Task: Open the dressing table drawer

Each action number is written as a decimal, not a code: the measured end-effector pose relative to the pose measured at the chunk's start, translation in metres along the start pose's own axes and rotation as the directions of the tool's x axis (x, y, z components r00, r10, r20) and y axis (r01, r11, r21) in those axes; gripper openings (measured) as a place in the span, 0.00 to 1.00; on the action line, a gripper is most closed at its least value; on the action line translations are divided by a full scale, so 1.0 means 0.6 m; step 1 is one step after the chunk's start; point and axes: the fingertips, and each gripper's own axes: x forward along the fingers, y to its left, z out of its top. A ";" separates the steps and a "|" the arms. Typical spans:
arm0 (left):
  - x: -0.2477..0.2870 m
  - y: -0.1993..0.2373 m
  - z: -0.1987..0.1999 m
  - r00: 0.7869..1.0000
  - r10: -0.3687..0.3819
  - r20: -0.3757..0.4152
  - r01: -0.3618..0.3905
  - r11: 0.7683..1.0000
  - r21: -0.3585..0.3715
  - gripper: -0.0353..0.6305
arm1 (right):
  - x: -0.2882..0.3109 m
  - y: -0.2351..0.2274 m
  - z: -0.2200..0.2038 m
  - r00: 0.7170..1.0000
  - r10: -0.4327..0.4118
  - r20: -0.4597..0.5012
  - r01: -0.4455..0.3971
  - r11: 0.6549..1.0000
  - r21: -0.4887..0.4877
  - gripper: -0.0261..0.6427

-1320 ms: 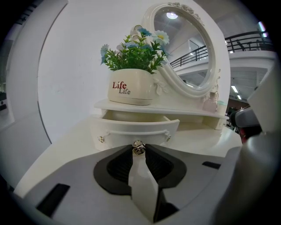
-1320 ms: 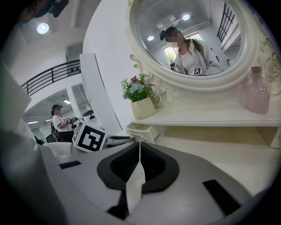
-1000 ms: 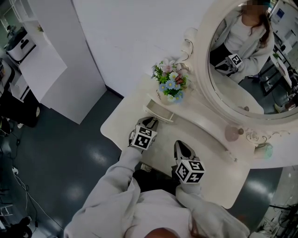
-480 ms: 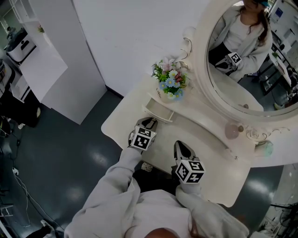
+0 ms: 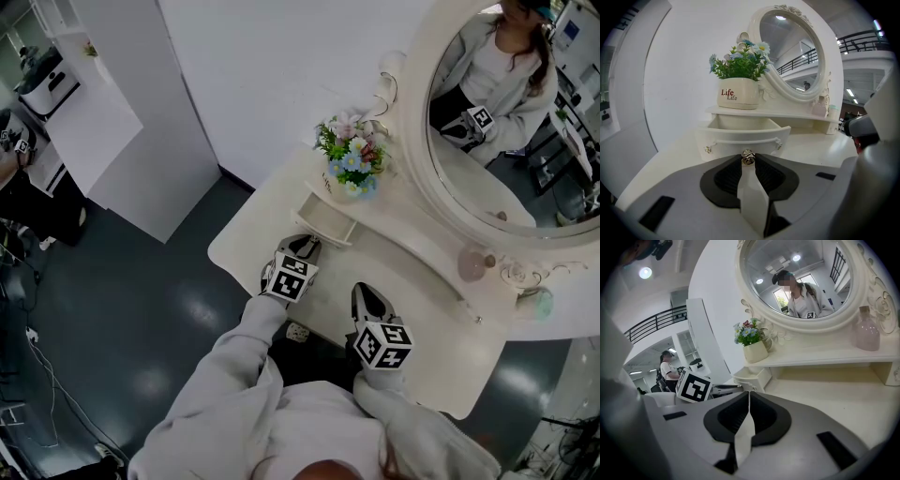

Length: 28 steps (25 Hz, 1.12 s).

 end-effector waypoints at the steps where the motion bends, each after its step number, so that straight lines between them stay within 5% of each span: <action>1: -0.001 0.000 0.000 1.000 0.001 -0.002 -0.001 1.000 0.002 0.20 | 0.000 0.000 0.000 1.000 0.000 0.000 0.000 1.000 0.001 0.09; 28: -0.031 -0.012 -0.019 1.000 0.017 -0.013 -0.018 0.999 -0.031 0.20 | -0.006 0.013 -0.009 0.999 0.033 -0.010 -0.033 0.999 -0.003 0.09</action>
